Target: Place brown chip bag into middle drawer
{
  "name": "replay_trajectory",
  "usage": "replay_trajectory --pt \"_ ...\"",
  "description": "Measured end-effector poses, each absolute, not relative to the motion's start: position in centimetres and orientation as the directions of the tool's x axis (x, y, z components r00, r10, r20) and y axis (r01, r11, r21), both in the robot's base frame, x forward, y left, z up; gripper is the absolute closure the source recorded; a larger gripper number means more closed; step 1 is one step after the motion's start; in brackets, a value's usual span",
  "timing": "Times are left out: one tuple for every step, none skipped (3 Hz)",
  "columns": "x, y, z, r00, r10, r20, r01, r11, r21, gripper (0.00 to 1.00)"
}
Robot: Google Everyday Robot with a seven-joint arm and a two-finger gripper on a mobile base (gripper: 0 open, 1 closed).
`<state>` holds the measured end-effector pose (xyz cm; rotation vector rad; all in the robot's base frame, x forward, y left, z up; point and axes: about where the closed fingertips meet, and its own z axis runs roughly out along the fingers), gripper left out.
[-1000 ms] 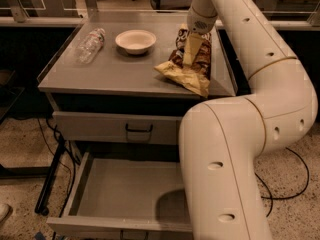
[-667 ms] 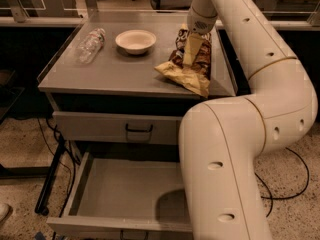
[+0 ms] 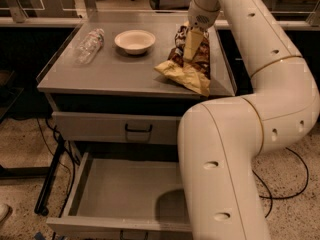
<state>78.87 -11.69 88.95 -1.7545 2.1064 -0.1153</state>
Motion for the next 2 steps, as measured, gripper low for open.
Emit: replay_trajectory --pt "78.2 -11.1 90.9 -0.103 -0.948 -0.3 -0.926 0.202 -0.32 1.0" --pt "75.8 -11.5 95.1 -0.059 -0.944 -0.325 -0.923 0.176 -0.343 1.0"
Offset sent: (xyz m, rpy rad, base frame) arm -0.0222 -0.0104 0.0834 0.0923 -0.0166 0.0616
